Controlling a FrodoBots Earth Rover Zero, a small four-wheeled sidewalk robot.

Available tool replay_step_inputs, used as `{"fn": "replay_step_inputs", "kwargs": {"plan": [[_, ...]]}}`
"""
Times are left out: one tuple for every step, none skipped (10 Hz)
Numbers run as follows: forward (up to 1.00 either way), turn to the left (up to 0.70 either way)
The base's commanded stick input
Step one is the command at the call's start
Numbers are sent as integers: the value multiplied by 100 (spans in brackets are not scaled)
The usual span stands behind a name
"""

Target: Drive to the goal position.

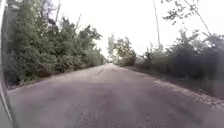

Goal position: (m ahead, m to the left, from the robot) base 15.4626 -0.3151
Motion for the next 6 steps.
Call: {"fn": "replay_step_inputs", "kwargs": {"plan": [[70,0],[70,0],[70,0],[70,-1],[70,-7],[70,-29]]}}
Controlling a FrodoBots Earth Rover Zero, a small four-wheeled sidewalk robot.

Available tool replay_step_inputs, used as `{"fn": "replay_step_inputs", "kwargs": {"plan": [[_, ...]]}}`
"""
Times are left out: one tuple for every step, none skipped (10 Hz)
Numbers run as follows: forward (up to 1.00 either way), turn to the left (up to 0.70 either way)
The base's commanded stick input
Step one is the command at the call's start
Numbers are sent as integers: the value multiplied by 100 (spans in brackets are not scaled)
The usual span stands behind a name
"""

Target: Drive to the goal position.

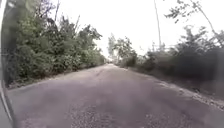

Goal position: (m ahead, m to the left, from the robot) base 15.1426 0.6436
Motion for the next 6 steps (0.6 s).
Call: {"fn": "replay_step_inputs", "kwargs": {"plan": [[70,-31],[70,-23],[70,0],[70,0],[70,0],[70,0]]}}
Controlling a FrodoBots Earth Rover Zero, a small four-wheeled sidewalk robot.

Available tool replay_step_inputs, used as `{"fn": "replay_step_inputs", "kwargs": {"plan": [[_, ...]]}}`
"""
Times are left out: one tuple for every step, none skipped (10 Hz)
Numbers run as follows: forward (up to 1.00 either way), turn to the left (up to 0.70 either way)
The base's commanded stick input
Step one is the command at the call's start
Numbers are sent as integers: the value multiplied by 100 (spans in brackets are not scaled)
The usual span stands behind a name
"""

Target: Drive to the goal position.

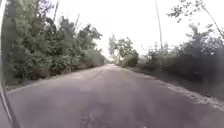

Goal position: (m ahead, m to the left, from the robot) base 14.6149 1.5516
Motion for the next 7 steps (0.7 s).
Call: {"fn": "replay_step_inputs", "kwargs": {"plan": [[70,0],[70,0],[70,0],[70,0],[70,0],[70,0],[70,0]]}}
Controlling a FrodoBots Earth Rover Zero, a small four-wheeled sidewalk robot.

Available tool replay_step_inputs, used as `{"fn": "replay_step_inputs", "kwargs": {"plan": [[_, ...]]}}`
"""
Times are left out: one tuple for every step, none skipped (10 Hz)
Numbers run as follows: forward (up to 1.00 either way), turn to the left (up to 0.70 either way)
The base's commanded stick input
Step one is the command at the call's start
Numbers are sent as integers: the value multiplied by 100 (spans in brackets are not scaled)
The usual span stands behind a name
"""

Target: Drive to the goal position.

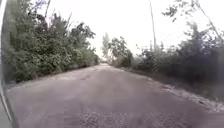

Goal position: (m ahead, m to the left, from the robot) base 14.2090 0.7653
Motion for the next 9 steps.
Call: {"fn": "replay_step_inputs", "kwargs": {"plan": [[70,0],[70,0],[70,0],[70,0],[70,0],[70,1],[70,6],[70,13],[70,13]]}}
